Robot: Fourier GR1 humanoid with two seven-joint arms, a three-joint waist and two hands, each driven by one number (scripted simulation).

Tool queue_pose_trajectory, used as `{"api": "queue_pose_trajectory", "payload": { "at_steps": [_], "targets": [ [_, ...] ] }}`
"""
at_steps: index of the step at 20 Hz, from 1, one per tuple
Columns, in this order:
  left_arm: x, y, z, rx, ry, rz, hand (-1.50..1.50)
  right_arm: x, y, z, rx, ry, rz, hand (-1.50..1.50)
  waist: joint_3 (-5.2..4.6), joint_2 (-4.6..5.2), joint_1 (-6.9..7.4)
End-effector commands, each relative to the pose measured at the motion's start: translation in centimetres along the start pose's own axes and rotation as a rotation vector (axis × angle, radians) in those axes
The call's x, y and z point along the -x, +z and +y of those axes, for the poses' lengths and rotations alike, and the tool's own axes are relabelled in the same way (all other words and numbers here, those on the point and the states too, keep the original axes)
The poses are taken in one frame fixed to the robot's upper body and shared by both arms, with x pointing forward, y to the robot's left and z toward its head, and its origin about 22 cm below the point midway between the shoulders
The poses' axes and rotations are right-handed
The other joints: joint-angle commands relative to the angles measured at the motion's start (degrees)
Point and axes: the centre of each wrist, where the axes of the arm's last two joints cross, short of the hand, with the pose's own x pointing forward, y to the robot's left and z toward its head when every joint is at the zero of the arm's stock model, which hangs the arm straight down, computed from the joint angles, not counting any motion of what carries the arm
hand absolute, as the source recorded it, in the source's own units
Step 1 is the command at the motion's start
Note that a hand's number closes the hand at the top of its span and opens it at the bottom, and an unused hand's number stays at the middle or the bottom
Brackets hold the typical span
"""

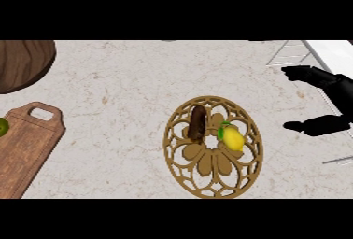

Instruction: Pick the lemon from the placemat and place it in the tiered shelf

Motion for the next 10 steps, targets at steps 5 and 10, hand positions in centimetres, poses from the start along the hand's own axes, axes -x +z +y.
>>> {"api": "queue_pose_trajectory", "payload": {
  "at_steps": [5,10],
  "targets": [
    [-7.4,-0.4,-6.9,0.224,0.243,-0.334,0.00,-1.5,0.0,-0.1,-0.254,0.075,-0.012,-1.50,-2.02,-0.22,-2.72],
    [-7.8,-0.6,-6.0,0.195,0.241,-0.335,0.00,-2.9,-0.6,0.5,-0.309,0.187,0.061,-1.50,-2.31,-0.55,-3.54]
  ]
}}
